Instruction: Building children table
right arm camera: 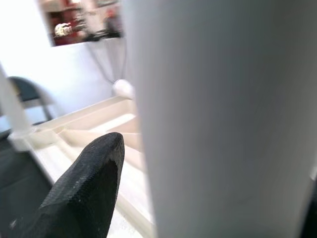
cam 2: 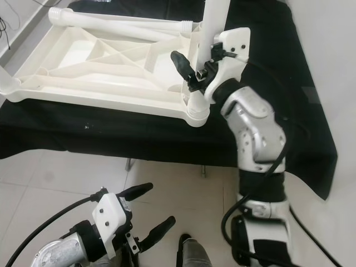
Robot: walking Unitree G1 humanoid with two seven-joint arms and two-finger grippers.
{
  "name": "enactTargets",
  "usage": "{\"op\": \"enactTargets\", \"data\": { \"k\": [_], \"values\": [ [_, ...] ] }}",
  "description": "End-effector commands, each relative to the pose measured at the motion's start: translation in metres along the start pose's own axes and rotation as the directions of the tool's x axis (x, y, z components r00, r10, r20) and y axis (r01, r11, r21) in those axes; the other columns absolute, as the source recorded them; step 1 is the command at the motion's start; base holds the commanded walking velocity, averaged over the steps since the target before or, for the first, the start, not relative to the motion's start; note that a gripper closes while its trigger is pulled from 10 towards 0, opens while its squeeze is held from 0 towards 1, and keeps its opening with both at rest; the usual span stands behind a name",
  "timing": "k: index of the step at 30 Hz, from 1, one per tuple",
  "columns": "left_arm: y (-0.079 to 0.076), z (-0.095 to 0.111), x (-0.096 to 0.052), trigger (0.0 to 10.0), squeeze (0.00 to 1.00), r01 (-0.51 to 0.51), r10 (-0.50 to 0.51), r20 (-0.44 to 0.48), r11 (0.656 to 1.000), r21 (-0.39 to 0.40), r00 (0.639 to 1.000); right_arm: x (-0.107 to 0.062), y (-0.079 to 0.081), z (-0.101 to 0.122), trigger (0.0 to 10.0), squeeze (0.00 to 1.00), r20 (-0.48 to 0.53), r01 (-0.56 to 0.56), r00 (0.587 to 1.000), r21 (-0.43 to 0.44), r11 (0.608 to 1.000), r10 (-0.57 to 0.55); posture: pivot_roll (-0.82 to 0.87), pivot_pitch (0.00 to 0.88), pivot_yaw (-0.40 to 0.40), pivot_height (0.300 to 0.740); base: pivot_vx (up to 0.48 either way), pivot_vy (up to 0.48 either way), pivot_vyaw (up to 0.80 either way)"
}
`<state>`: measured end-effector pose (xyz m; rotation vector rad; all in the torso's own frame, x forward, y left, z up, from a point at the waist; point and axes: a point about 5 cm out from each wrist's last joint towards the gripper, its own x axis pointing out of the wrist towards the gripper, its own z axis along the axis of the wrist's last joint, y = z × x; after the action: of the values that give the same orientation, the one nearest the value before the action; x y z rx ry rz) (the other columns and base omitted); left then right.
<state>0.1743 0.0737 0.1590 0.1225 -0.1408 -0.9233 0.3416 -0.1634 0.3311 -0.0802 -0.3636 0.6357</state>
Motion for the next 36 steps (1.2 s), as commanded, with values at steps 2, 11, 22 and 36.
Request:
{"op": "enactTargets", "data": {
  "k": [2,11,22,36],
  "values": [
    [-0.003,-0.004,-0.001,10.0,0.00,0.001,-0.001,-0.015,1.000,-0.014,1.000,0.000,-0.003,0.009,10.0,0.00,0.046,-0.202,0.978,0.012,0.979,0.201,0.07,0.328,-0.005,0.740,0.000,0.000,0.00],
    [-0.004,-0.003,-0.002,10.0,0.00,0.002,-0.002,-0.014,1.000,-0.013,1.000,0.007,-0.008,0.006,0.5,0.00,0.009,-0.426,0.905,0.015,0.904,0.426,0.08,0.334,-0.007,0.740,0.000,0.000,0.00],
    [-0.004,-0.002,-0.003,10.0,0.00,0.002,-0.002,-0.013,1.000,-0.020,1.000,0.005,-0.019,-0.002,0.0,0.00,-0.040,-0.472,0.881,0.009,0.882,0.472,0.08,0.345,-0.003,0.740,0.000,0.000,0.00],
    [-0.005,-0.003,-0.004,10.0,0.00,0.000,0.000,-0.017,1.000,-0.023,1.000,-0.048,0.009,-0.096,0.0,0.00,-0.435,0.419,0.779,-0.172,0.891,-0.451,0.07,0.340,-0.015,0.740,0.000,0.000,0.00]
  ]
}}
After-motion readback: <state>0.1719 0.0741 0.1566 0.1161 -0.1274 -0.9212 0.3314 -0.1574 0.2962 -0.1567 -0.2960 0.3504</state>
